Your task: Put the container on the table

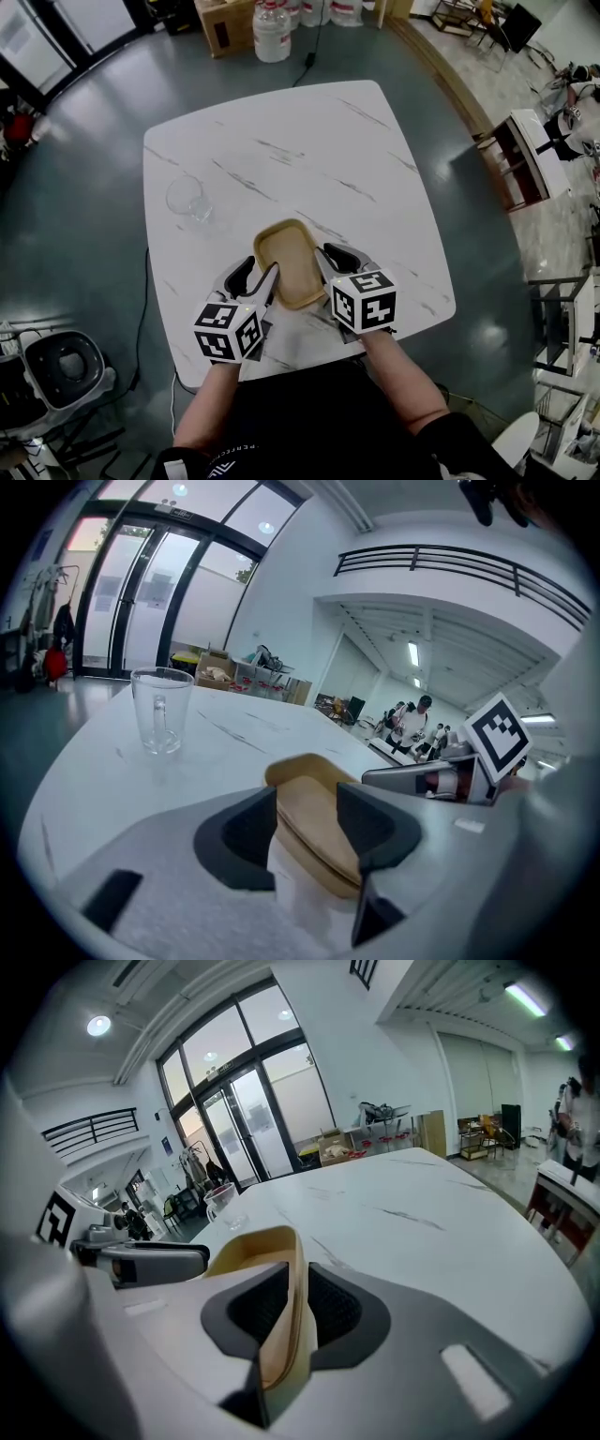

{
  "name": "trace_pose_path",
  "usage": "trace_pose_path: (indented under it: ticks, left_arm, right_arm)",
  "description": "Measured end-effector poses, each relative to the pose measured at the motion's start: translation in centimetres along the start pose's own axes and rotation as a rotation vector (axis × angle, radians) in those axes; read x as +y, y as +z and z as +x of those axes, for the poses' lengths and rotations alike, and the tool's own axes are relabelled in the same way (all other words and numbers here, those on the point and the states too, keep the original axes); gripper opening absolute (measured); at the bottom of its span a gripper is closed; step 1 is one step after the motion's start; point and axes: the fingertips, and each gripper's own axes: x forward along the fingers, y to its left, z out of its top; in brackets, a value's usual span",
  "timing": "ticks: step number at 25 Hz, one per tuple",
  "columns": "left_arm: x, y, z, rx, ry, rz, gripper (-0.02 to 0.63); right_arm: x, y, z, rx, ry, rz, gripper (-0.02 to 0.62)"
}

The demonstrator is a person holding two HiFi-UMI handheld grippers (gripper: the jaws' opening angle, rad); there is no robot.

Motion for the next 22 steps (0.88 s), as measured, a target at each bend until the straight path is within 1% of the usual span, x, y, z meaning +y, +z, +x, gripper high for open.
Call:
trace_pose_path:
  ticks: [5,13,17,21,22]
  left_arm:
    - [0.0,0.2,-0.9,-0.014,-0.006,0.011,0.179]
    - [-0.2,0.2,-2.9,-0.049,-0.036,0.033,0.153]
    - [-0.6,0.0,-4.2,-0.061,-0.049,0.074,0.113]
    - [-1.5,-0.6,-5.4,-0.058,-0.083,0.095,0.065]
    - [-1.7,-0.8,-5.7,-0.057,-0.088,0.102,0.044]
  right_arm:
    - [0.3,0.0,-1.1,-0.027,-0.018,0.01,0.063]
    - [1.3,-0.6,-3.4,-0.07,-0.075,0.03,0.058]
    - [1.9,-0.9,-4.9,-0.1,-0.108,0.026,0.05]
    - [2.8,-1.4,-6.4,-0.134,-0.136,0.044,-0.004]
    - [3.2,-1.5,-6.7,-0.146,-0.14,0.044,-0.005]
